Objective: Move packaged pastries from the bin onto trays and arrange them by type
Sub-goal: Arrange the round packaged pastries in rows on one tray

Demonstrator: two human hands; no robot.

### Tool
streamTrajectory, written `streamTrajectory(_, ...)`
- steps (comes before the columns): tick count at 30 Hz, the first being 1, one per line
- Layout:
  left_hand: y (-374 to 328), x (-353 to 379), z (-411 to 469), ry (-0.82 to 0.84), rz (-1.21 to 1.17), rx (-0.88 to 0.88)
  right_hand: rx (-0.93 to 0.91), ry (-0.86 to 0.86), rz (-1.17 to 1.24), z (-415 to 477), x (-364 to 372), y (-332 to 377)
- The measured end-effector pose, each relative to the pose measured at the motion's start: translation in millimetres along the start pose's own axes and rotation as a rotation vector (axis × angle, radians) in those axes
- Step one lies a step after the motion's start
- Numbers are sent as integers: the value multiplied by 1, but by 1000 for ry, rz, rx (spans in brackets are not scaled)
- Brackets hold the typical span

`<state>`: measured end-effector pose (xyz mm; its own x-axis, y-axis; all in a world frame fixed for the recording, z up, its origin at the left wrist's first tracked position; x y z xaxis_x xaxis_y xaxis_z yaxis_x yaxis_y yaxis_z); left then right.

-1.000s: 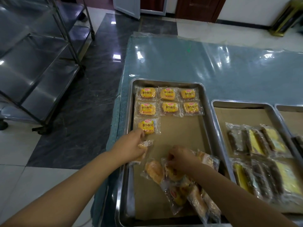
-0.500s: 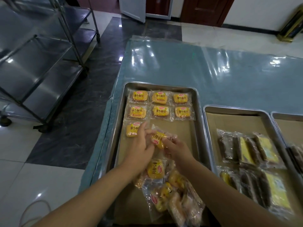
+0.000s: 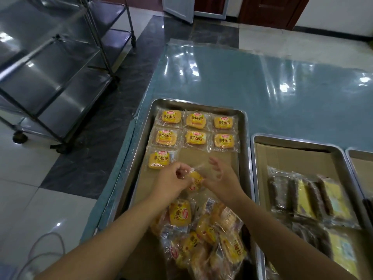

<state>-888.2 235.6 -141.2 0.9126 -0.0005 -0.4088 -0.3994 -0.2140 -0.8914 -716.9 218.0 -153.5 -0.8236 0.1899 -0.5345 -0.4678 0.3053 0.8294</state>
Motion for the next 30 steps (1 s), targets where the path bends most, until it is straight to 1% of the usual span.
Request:
streamTrajectory(1,-1,4,0,8,19,29,-63,37,-34,1,1,2)
streamTrajectory(3,-3,11,1,20,35,86,-97,61,-34,2,4,3)
streamTrajectory(5,-5,14,3,-21,57,143,-56,-6,-9,4,6,2)
streamTrajectory(6,-4,13,5,-82,96,178,6,-57,25,5,7,0)
streamTrajectory(7,-3,11,8,-155,151,213,107,-117,79,6,7,-4)
streamTrajectory(9,4,4,12,-267,290,277,346,-218,233,8,11,-13)
streamTrajectory(11,14,-2,18,-262,493,345,522,-237,356,7,16,-19)
streamTrajectory(12,21,-4,20,-232,597,383,565,-229,386,7,18,-21)
streamTrajectory(14,35,-7,26,-162,762,457,592,-190,375,7,21,-24)
streamTrajectory(15,41,-8,28,-127,834,486,564,-163,314,6,22,-24)
streamTrajectory(16,45,-9,29,-94,896,512,476,-153,179,6,20,-24)
streamTrajectory(17,49,-9,30,-69,943,534,326,-169,-43,7,18,-23)
streamTrajectory(18,53,-9,31,-49,972,547,130,-219,-302,8,16,-22)
streamTrajectory(19,56,-9,32,-35,986,550,-81,-278,-509,8,15,-19)
streamTrajectory(20,59,-10,32,-24,990,544,-256,-298,-629,8,17,-16)
streamTrajectory(21,61,-10,32,-16,993,537,-375,-265,-680,8,21,-12)
streamTrajectory(22,64,-11,32,-11,994,532,-450,-199,-701,9,26,-10)
streamTrajectory(23,66,-11,32,-9,994,534,-498,-132,-712,10,31,-9)
streamTrajectory(25,70,-11,33,-19,989,550,-532,-43,-741,14,40,-10)
streamTrajectory(27,72,-11,33,-23,983,559,-491,-31,-721,19,45,-8)
streamTrajectory(30,76,-11,34,-28,968,580,-443,-61,-677,26,54,-2)
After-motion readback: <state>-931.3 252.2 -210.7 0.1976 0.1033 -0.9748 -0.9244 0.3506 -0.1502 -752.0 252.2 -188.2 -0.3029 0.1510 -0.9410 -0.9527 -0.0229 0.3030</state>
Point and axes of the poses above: each hand's wrist, its own z-axis towards the middle knuckle, its own x-axis out of the palm, y = z × x, the point moved 2 cm from there along z, towards the middle knuckle, and after that the axes turned 15 degrees about -y, right-handed, at the moved point
